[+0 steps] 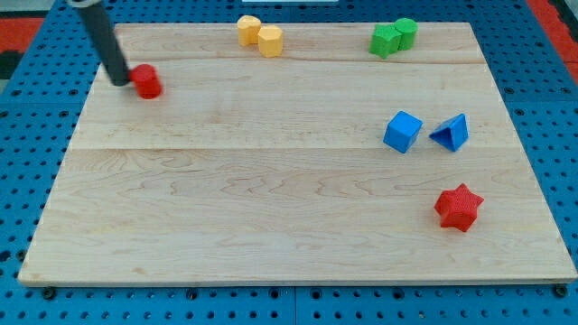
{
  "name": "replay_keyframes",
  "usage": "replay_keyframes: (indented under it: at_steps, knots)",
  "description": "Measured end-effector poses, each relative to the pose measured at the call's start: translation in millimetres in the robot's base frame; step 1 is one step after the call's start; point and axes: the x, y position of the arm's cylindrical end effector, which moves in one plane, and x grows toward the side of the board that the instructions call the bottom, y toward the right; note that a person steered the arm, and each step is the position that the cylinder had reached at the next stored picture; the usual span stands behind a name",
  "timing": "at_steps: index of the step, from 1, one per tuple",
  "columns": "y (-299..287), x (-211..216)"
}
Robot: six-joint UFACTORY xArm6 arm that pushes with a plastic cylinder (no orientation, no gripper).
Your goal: Push the red circle into the red star
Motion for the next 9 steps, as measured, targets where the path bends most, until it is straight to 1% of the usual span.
replay_keyframes:
  at_steps: [1, 2, 3, 4, 5, 6, 7, 8, 9]
  knots:
    - [79.9, 40.4]
    - [85.8, -6.3]
    - [102.0, -35.8]
    - [131.7, 27.1]
    - [218.4, 121.4]
    - [214.6, 141.8]
    - [160.6, 145.5]
    - [234.9, 194.2]
    - [306.0, 229.7]
